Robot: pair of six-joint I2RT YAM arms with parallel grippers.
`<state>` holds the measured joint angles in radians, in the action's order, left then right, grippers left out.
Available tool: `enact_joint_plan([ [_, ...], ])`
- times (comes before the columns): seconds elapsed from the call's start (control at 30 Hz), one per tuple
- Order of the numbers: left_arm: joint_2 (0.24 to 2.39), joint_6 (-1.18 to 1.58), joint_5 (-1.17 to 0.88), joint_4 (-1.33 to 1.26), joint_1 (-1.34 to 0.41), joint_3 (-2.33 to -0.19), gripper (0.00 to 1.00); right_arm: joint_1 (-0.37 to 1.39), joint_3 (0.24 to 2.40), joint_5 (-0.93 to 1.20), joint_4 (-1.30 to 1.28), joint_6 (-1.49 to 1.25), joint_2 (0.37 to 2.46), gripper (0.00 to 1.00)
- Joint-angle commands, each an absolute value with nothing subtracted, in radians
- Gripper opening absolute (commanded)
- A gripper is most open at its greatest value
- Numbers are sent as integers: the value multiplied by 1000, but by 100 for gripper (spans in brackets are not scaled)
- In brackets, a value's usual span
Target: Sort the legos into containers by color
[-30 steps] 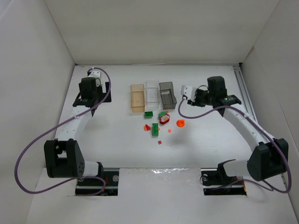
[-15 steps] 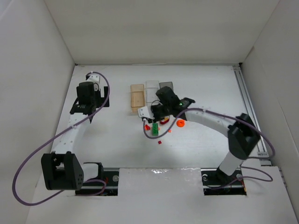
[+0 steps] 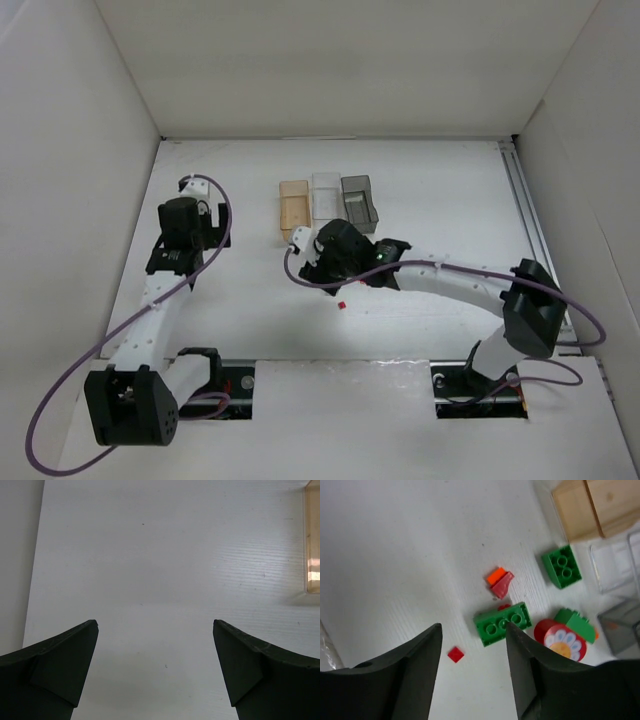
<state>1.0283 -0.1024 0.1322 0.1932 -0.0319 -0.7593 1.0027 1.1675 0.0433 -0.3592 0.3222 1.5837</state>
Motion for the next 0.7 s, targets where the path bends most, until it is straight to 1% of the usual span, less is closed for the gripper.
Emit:
enact_joint_plan([
  [0.0,977,-106,146,184,-34,-755,100,976,1216,-161,-385,4,1627,60],
  [0.03,977,-106,156,184,-34,-755,100,963,1248,-161,-423,-36,1652,70],
  [0.07,959,-106,156,184,-34,-741,100,941,1314,-134,-437,-69,1678,73],
  [0.1,950,-106,166,184,-34,-741,100,940,1353,-133,-465,-127,1740,73],
  [0.2,908,-129,176,184,-34,-723,100,931,1443,-158,-552,-191,1808,73],
  [0.33,853,-140,186,195,-34,-713,100,890,1424,-52,-560,-302,1832,73],
  [0.37,829,-149,186,204,-34,-703,100,890,1424,-52,-560,-322,1842,70],
  [0.4,815,-149,199,204,-34,-693,100,890,1411,-52,-571,-339,1842,68],
  [0.57,775,-173,199,216,-34,-674,100,890,1391,-52,-580,-390,1862,68],
  [0.6,766,-173,209,227,-34,-673,100,890,1381,-40,-580,-390,1862,71],
  [0.67,756,-182,209,236,-34,-673,100,890,1365,-31,-580,-414,1873,73],
])
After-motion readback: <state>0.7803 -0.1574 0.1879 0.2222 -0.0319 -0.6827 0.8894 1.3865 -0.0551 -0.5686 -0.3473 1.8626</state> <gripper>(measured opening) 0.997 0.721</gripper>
